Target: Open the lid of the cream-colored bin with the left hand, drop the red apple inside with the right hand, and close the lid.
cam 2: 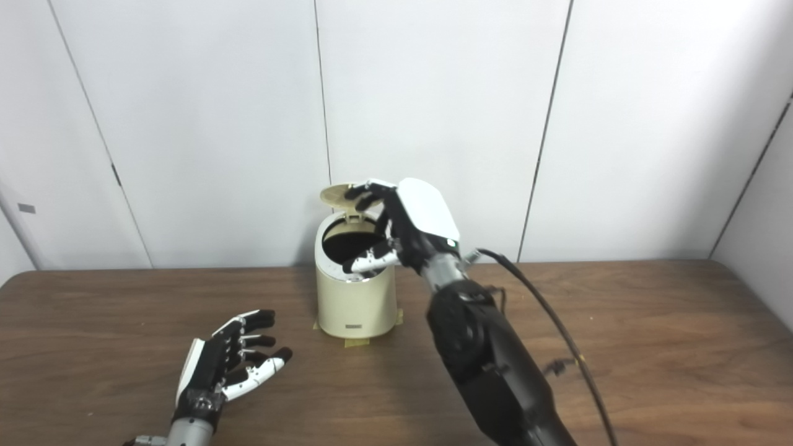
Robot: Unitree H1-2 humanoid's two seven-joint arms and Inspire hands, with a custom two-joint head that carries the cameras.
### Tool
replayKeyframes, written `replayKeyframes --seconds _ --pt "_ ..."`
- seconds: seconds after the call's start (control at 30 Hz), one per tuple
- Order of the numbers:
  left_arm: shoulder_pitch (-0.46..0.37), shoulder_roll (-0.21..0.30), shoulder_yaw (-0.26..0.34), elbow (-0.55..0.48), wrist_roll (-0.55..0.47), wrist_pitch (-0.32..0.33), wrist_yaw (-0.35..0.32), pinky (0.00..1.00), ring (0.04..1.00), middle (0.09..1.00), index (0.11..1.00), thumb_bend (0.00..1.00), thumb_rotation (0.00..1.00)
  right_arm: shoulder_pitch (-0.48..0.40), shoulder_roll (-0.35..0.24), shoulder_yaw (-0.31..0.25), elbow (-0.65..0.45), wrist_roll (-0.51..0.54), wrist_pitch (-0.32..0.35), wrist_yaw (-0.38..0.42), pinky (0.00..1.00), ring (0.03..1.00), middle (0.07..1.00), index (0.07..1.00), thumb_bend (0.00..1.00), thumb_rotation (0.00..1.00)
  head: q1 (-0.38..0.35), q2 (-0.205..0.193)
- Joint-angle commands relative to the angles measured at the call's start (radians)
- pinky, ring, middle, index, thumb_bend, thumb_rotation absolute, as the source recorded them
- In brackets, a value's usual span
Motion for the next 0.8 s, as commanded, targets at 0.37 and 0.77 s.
replayKeyframes --seconds 0.37,0.77 --pt "-0.021 -0.008 -0.001 -0.04 -0.01 -0.03 -0.004 0.56 0.664 0.747 0.752 0.63 0.09 0.196 -0.111 -0.203 -0.092 0.24 -0.267 -0.036 0.31 0.395 0.638 0.753 0.81 0.1 0.001 0.009" --pt "-0.034 -0.008 -0.005 -0.037 -0.016 -0.064 -0.01 0.56 0.68 0.742 0.756 0.66 0.13 0.271 -0.141 -0.213 0.026 0.404 -0.281 0.105 0.49 0.66 0.84 0.853 0.87 0.25 0.017 0.009"
